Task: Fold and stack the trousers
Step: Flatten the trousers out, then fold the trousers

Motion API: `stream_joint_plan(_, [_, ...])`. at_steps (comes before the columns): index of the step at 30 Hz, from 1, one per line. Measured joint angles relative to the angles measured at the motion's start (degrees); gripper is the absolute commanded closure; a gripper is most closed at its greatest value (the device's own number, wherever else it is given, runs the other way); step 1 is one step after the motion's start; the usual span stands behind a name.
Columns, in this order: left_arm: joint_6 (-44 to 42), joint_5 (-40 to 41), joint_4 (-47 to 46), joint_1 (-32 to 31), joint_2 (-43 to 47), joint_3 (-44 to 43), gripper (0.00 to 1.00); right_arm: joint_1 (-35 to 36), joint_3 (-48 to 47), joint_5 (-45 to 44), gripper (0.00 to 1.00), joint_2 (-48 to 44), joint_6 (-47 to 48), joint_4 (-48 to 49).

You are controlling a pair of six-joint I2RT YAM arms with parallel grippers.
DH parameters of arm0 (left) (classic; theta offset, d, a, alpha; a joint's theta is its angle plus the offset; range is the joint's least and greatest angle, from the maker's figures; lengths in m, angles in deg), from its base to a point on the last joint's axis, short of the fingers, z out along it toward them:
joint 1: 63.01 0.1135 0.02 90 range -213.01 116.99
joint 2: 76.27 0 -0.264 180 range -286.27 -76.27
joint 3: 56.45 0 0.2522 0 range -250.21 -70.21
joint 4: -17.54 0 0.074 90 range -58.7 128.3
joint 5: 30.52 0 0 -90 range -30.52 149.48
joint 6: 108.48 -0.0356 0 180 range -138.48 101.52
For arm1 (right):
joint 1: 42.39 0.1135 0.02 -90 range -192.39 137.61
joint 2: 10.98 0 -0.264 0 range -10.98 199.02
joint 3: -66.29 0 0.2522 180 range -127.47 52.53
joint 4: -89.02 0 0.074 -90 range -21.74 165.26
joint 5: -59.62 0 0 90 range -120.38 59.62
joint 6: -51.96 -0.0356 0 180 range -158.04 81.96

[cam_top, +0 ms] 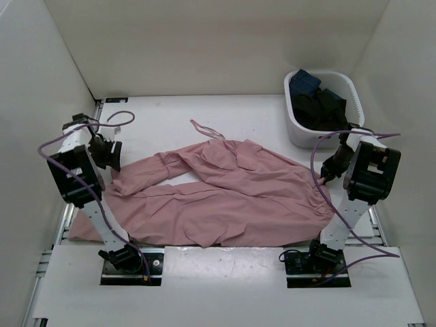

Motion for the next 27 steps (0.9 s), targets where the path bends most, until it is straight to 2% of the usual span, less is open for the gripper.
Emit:
stream_joint_plan(3, [1.1, 0.8, 0.2, -0.2, -7.9, -1.1, 0.22, 0.0, 0.0, 0.0, 0.92, 0.0, 0.0, 0.1])
stream_joint_plan(6, [1.4, 2.4, 1.3, -1.0, -10.2, -1.5, 0.22, 0.0, 0.0, 0.0, 0.95, 0.0, 0.0, 0.1])
stream_joint_plan(8, [1.6, 4.2, 0.6, -1.5, -10.3, -1.2, 0.3, 0.0, 0.0, 0.0, 1.0, 0.0, 0.0, 0.1])
stream_joint_plan(9, [1.6, 4.9, 0.1, -1.7, -10.2, -0.8, 0.4, 0.0, 0.0, 0.0, 1.0, 0.0, 0.0, 0.1])
stream_joint_plan(10, [1.6, 5.7, -0.5, -2.1, -10.0, -0.4, 0.64, 0.0, 0.0, 0.0, 1.0, 0.0, 0.0, 0.1])
stream_joint_plan(11, [2.0, 6.3, -0.9, -2.4, -10.0, -0.2, 0.77, 0.0, 0.0, 0.0, 1.0, 0.0, 0.0, 0.1])
stream_joint_plan(12, [1.9, 6.8, -1.3, -2.7, -10.0, -0.1, 0.86, 0.0, 0.0, 0.0, 1.0, 0.0, 0.0, 0.0])
stream_joint_plan(16, [1.7, 8.8, -0.7, -3.4, -11.2, -3.3, 0.86, 0.0, -1.1, -0.2, 1.0, 0.0, 0.5, 0.3])
stream_joint_plan(20, [1.4, 12.7, -1.7, -4.0, -13.1, -17.0, 0.86, 0.0, -3.0, -1.3, 1.0, -2.1, 1.0, 1.5])
stream_joint_plan(23, [0.1, 14.0, -6.1, -4.3, -10.9, -25.0, 0.86, -0.1, -4.3, -0.8, 1.0, -6.2, 1.2, 1.8])
stream_joint_plan(25, [-0.9, 14.4, -7.5, -4.8, -7.3, -25.3, 0.86, 0.0, -4.3, -0.4, 1.0, -9.2, 1.4, 2.0])
stream_joint_plan(27, [-1.7, 15.1, -9.4, -5.1, -2.0, -21.9, 0.86, -0.1, -4.2, -0.5, 1.0, -11.6, 1.4, 2.4])
